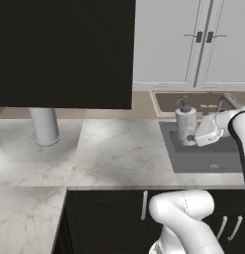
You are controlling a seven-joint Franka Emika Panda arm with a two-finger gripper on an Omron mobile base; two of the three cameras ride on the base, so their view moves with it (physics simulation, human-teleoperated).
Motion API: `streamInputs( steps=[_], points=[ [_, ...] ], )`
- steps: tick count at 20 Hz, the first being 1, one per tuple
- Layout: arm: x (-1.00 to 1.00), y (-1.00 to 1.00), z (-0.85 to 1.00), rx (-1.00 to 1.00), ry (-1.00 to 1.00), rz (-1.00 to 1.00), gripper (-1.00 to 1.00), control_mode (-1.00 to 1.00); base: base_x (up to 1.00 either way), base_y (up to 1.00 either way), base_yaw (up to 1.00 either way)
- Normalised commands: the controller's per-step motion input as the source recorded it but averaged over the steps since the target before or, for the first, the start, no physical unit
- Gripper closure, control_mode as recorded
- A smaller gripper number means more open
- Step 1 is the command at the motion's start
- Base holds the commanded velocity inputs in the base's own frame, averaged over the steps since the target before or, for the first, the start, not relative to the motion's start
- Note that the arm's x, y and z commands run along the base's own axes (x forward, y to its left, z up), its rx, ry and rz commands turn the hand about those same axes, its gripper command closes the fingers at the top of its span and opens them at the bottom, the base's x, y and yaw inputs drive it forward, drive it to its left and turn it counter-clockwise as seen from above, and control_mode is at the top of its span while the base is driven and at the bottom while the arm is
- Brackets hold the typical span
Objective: Locate and retrieve the dish brush and soap dispenser from the cabinet. Place them next to the sink.
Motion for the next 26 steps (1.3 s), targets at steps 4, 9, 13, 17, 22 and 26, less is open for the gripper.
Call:
streamInputs(
  steps=[4, 9, 13, 17, 22, 26],
  points=[
    [0.26, 0.03, -0.28, -0.03, -0.07, 0.06, 1.0, -1.0, 0.0, 0.0, 0.0],
    [0.35, 0.01, -0.23, 0.0, -0.07, 0.05, 1.0, -1.0, 0.0, 0.0, 0.0],
    [0.41, 0.0, -0.24, 0.0, -0.12, 0.01, 1.0, -1.0, 0.0, 0.0, 0.0],
    [0.24, 0.03, -0.2, 0.0, -0.09, 0.0, 1.0, -1.0, 0.0, 0.0, 0.0],
    [0.36, 0.0, -0.21, 0.0, -0.02, -0.04, 1.0, -1.0, 0.0, 0.0, 0.0],
    [0.37, -0.02, -0.2, 0.0, 0.0, -0.02, 1.0, -1.0, 0.0, 0.0, 0.0]
  ],
)
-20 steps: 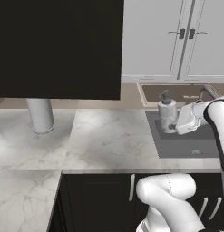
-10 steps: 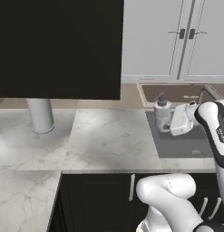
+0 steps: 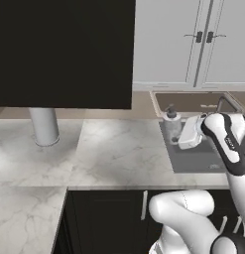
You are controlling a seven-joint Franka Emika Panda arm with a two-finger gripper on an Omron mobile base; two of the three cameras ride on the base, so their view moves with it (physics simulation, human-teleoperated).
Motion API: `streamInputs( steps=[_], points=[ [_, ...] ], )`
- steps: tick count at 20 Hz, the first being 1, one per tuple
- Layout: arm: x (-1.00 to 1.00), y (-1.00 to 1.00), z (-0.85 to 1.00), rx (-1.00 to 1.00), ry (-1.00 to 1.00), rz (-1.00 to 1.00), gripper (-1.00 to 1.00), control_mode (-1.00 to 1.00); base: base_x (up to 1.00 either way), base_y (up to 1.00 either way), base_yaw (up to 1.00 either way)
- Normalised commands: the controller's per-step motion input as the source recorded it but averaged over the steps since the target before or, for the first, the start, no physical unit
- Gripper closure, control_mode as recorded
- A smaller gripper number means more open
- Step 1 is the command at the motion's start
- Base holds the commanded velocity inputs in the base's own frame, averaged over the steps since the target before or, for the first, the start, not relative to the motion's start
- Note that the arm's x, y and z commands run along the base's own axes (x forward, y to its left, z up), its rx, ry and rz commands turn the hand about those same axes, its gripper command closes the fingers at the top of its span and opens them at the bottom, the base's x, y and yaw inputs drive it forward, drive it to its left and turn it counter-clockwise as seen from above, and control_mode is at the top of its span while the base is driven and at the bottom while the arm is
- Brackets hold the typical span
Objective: Locate and retrieve the dish brush and soap dispenser from the cabinet. Place them next to the sink.
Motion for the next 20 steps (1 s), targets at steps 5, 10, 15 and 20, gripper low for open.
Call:
streamInputs(
  steps=[5, 10, 15, 20],
  points=[
    [0.38, -0.11, -0.08, 0.0, 0.09, 0.01, 1.0, -1.0, 0.0, 0.0, 0.0],
    [0.42, -0.21, -0.16, 0.0, 0.11, 0.03, 1.0, -1.0, 0.0, 0.0, 0.0],
    [0.4, -0.28, -0.25, 0.0, 0.07, 0.04, 1.0, -1.0, 0.0, 0.0, 0.0],
    [0.3, -0.15, -0.34, 0.0, -0.01, 0.04, 1.0, -1.0, 0.0, 0.0, 0.0]
  ],
)
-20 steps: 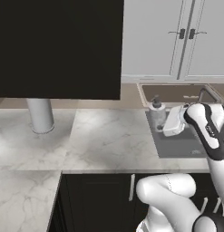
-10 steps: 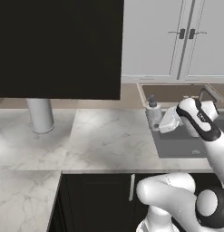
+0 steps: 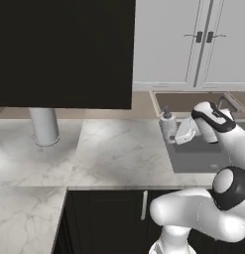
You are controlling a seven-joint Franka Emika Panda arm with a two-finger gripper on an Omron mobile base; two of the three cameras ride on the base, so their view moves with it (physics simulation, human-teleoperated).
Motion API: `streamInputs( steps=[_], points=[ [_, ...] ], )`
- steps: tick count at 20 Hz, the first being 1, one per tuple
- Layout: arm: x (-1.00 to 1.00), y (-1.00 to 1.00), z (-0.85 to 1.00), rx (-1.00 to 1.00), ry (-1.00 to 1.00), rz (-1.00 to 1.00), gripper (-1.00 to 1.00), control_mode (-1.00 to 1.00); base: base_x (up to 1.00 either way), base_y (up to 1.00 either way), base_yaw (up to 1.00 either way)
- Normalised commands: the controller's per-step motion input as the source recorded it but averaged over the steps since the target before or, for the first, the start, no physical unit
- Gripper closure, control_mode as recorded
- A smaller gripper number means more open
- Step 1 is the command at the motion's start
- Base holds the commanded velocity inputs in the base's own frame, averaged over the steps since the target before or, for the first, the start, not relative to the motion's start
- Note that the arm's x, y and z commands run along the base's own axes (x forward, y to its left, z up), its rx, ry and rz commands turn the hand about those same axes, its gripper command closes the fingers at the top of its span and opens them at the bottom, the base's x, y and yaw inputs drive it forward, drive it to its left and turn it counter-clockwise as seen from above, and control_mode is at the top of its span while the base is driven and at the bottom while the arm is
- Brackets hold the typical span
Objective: Locate and retrieve the dish brush and soap dispenser from the cabinet. Place them next to the sink.
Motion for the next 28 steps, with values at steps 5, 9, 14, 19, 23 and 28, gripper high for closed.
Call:
streamInputs(
  steps=[5, 9, 14, 19, 23, 28],
  points=[
    [0.26, 0.0, -0.45, 0.0, -0.08, 0.06, 1.0, -1.0, 0.0, 0.0, 0.0],
    [0.25, 0.06, -0.44, 0.0, -0.07, 0.08, 1.0, -1.0, 0.0, 0.0, 0.0],
    [0.26, 0.02, -0.29, 0.0, -0.05, 0.07, 1.0, -1.0, 0.0, 0.0, 0.0],
    [0.4, -0.01, -0.01, 0.0, 0.0, 0.01, 1.0, -1.0, 0.0, 0.0, 0.0],
    [0.42, -0.06, 0.0, 0.0, 0.03, 0.01, 1.0, -1.0, 0.0, 0.0, 0.0],
    [0.39, -0.04, -0.03, 0.0, 0.01, 0.01, 1.0, -1.0, 0.0, 0.0, 0.0]
  ],
)
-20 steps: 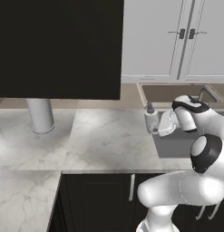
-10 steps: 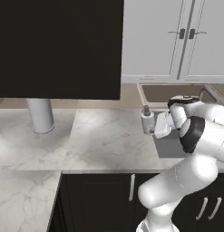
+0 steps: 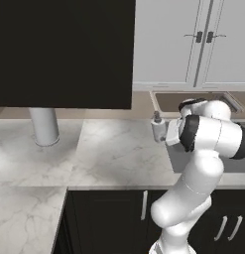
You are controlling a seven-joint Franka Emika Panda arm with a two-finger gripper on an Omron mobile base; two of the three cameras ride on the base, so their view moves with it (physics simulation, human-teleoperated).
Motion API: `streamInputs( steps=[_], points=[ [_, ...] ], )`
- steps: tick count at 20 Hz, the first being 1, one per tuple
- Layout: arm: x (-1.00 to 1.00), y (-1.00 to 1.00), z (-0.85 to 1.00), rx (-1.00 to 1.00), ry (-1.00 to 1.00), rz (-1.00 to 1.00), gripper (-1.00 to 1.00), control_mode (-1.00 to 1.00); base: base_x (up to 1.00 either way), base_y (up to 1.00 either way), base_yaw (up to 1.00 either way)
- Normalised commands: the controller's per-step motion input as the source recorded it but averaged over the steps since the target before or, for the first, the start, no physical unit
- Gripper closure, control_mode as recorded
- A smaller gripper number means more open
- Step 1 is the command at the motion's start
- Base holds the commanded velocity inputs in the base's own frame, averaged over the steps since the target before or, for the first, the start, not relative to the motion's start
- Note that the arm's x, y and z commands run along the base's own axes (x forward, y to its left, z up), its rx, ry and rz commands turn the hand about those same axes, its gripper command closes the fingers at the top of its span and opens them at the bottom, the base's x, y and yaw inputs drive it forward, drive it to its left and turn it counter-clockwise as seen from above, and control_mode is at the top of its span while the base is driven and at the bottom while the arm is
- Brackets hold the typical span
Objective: Locate and retrieve the dish brush and soap dispenser from the cabinet. Place them next to the sink.
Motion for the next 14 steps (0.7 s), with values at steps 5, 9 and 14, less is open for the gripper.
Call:
streamInputs(
  steps=[5, 9, 14],
  points=[
    [0.28, -0.07, -0.14, 0.0, 0.0, 0.02, 1.0, -1.0, 0.0, 0.0, 0.0],
    [0.28, -0.08, -0.2, 0.0, 0.0, 0.02, 1.0, -1.0, 0.0, 0.0, 0.0],
    [0.24, -0.01, -0.26, 0.0, 0.0, 0.01, 1.0, -1.0, 0.0, 0.0, 0.0]
  ],
)
